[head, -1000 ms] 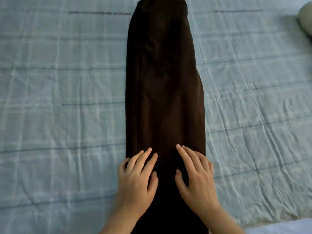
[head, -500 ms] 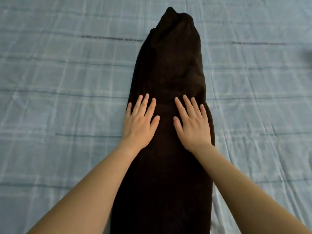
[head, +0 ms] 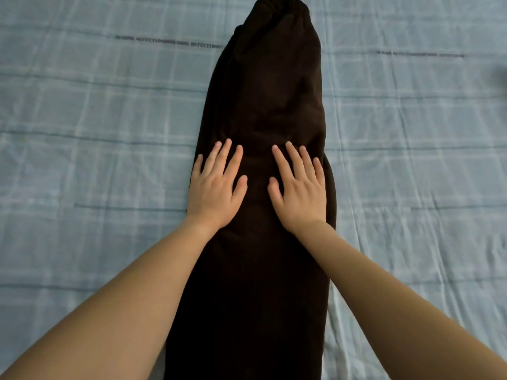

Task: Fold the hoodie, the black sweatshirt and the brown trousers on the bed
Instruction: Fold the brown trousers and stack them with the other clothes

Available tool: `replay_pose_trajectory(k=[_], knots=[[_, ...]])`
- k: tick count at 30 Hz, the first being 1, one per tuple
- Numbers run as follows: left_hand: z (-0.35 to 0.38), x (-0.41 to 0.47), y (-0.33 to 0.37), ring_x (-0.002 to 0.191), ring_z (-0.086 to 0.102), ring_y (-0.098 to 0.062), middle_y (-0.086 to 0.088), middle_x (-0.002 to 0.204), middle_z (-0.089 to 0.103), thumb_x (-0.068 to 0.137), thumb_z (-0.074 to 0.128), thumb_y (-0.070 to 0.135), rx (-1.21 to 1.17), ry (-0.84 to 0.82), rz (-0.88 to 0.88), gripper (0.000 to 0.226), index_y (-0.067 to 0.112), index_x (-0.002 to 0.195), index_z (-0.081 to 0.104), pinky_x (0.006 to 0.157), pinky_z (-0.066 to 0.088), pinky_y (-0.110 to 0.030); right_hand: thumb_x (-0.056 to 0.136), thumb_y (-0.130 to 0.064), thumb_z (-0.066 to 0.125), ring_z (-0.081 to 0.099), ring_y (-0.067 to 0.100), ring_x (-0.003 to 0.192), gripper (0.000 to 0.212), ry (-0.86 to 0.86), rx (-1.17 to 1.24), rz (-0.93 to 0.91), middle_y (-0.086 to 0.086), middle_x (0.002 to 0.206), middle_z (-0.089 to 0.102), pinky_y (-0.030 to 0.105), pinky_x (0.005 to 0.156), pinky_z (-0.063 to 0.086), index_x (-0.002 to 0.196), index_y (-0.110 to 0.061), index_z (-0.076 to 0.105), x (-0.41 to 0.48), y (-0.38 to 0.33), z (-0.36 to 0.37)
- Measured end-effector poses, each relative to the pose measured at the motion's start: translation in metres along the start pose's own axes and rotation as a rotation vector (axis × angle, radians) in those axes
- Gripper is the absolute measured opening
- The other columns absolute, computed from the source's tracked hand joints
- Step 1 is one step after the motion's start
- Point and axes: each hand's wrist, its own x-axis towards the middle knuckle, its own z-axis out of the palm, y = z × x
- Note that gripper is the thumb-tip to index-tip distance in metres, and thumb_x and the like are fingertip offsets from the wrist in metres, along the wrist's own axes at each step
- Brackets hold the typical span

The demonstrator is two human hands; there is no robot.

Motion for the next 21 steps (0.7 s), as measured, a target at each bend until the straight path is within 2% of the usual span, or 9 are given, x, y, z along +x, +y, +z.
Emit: replay_pose_trajectory(k=[5, 9, 15, 18, 21], knots=[[-0.014, -0.024, 0.0, 0.152, 0.003, -0.019, -0.002, 0.164, 0.012, 0.102, 0.025, 0.044, -0.103, -0.081, -0.021, 0.06, 0.019, 0.156, 0.017, 0.121, 0.006, -0.045, 0.104, -0.038, 0.037, 0.004, 0.022, 0.155, 0.058, -0.062, 0.142, 0.031, -0.001, 0.167, 0.017, 0.042, 0.126, 0.003, 0.159, -0.023, 0.025, -0.065, -0.014, -0.017], [-0.016, -0.12, 0.022, 0.151, 0.006, -0.021, -0.004, 0.164, 0.014, 0.1, 0.016, 0.047, -0.164, -0.081, -0.057, 0.065, 0.012, 0.155, 0.018, 0.121, 0.009, -0.045, 0.103, -0.04, 0.031, -0.001, 0.015, 0.155, 0.058, -0.098, 0.214, 0.088, -0.007, 0.167, 0.016, 0.042, 0.126, 0.003, 0.159, -0.027, 0.024, -0.171, -0.029, -0.015], [-0.011, -0.249, 0.033, 0.152, 0.006, -0.024, -0.006, 0.164, 0.013, 0.101, 0.023, 0.046, -0.107, -0.099, -0.037, 0.065, 0.012, 0.156, 0.017, 0.121, 0.018, -0.049, 0.104, -0.041, 0.034, -0.007, 0.017, 0.155, 0.06, -0.123, 0.212, 0.153, -0.009, 0.168, 0.009, 0.041, 0.126, 0.004, 0.16, -0.028, 0.018, -0.288, -0.058, -0.004], [-0.012, -0.304, 0.039, 0.152, 0.003, -0.025, -0.007, 0.164, 0.009, 0.101, 0.028, 0.048, -0.15, -0.124, -0.029, 0.068, 0.012, 0.156, 0.014, 0.121, 0.018, -0.048, 0.105, -0.039, 0.04, -0.003, 0.018, 0.155, 0.058, -0.111, 0.24, 0.218, -0.008, 0.167, 0.014, 0.04, 0.125, 0.011, 0.159, -0.028, 0.023, -0.336, -0.073, -0.003], [-0.017, -0.348, 0.043, 0.152, 0.003, -0.024, -0.005, 0.165, 0.005, 0.1, 0.038, 0.045, -0.315, -0.121, -0.071, 0.069, 0.011, 0.156, 0.016, 0.121, 0.015, -0.039, 0.103, -0.034, 0.05, 0.007, 0.014, 0.154, 0.056, -0.052, 0.351, 0.327, -0.007, 0.166, 0.018, 0.028, 0.122, 0.011, 0.156, -0.033, 0.032, -0.38, -0.09, -0.006]])
